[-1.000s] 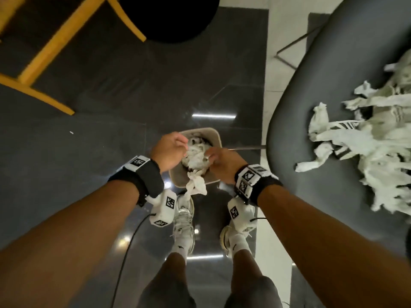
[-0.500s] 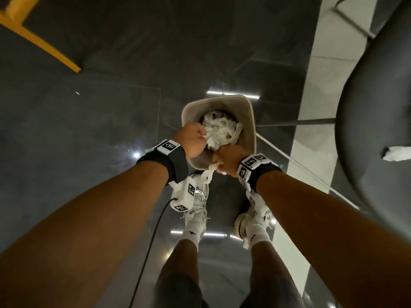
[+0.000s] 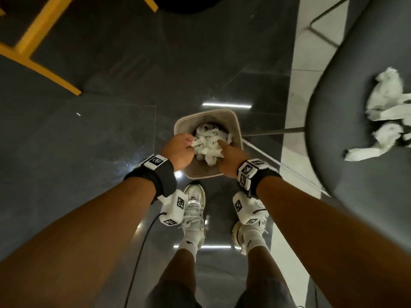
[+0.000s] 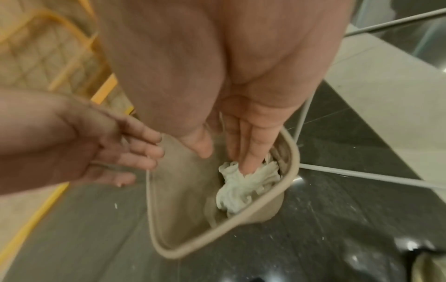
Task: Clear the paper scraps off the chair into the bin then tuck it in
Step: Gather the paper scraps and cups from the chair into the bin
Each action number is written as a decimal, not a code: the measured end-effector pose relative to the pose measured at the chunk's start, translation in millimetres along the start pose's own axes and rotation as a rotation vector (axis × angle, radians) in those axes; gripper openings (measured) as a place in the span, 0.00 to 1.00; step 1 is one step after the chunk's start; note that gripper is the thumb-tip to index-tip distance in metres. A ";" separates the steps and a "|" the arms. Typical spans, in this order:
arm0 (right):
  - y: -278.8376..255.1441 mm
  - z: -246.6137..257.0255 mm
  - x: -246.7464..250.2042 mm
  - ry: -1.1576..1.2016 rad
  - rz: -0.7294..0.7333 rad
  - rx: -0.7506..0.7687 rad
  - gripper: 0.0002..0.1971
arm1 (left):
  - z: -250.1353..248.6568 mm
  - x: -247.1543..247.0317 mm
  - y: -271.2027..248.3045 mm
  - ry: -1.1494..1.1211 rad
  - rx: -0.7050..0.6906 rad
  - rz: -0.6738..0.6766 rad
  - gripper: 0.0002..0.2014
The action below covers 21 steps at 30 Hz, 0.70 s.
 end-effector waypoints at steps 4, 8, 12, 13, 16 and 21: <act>-53.5 -0.1 74.8 0.258 -0.048 -0.006 0.17 | -76.8 18.5 -29.1 0.001 -0.065 -0.027 0.15; -109.9 -13.5 177.0 0.518 -0.133 -0.009 0.09 | -204.5 27.2 -63.6 -0.001 -0.233 -0.092 0.12; -159.8 -71.9 267.4 0.553 -0.317 -0.025 0.08 | -317.9 -17.2 -110.5 0.017 -0.482 -0.048 0.19; -167.1 -95.4 286.1 0.539 -0.391 -0.058 0.09 | -342.1 -37.5 -124.1 0.069 -0.585 -0.011 0.23; -191.3 -152.3 330.4 0.340 -0.573 -0.099 0.13 | -385.3 -109.0 -158.5 0.360 -0.800 0.130 0.43; -207.9 -213.3 343.0 0.369 -0.698 -0.100 0.09 | -392.3 -181.9 -163.1 0.796 -0.910 0.161 0.48</act>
Point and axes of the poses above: each hand's wrist, its own y-axis towards the middle knuckle, its own x-axis out of the back of the hand, z = x × y, the point moved 9 cm from there along y, towards the middle knuckle, and after that the axes turned 11 degrees about -z, right-handed, at the moved point
